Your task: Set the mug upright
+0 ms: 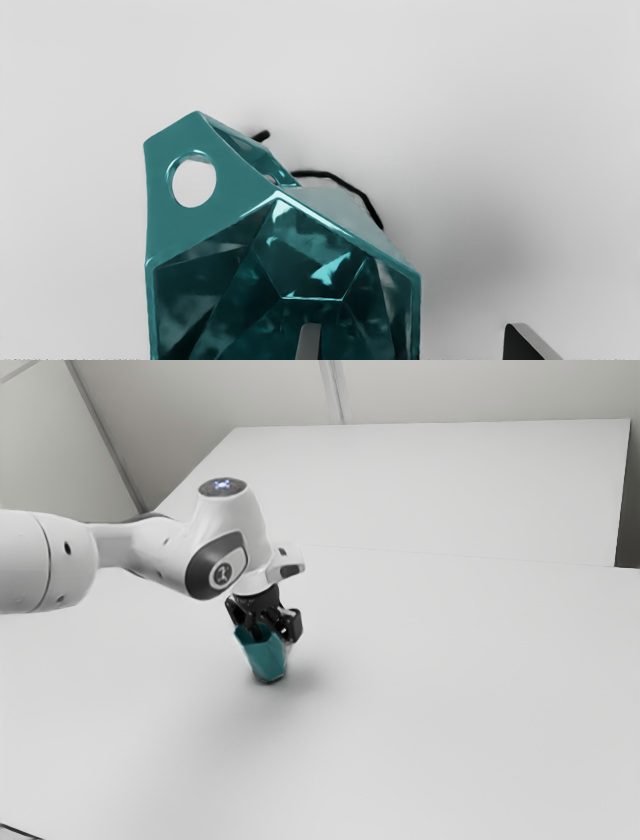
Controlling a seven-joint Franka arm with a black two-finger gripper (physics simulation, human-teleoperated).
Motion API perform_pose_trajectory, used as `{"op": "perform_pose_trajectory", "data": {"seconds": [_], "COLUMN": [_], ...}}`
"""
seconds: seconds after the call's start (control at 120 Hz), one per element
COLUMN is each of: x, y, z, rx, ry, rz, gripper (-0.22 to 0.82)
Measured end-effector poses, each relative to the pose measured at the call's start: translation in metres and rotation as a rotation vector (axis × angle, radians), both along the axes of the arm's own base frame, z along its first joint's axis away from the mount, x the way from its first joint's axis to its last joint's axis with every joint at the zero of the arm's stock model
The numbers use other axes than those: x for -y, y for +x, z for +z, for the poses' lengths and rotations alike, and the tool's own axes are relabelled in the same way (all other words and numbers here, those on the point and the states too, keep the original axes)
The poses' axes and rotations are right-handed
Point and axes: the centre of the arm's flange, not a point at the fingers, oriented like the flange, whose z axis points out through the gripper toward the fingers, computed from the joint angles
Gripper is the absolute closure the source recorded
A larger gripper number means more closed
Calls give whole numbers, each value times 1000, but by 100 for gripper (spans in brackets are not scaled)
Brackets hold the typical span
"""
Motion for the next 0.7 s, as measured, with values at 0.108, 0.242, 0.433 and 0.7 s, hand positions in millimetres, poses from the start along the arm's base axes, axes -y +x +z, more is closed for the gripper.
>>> {"op": "perform_pose_trajectory", "data": {"seconds": [0.108, 0.242, 0.433, 0.7], "x": [6, 15, 26, 21], "y": [-4, -6, 5, 22], "z": [28, 62, 109, 200], "rx": [34, 61, 78, 112], "ry": [6, 13, -12, -51], "rz": [-8, -21, -20, 22], "gripper": [15, 8, 3, 1]}}
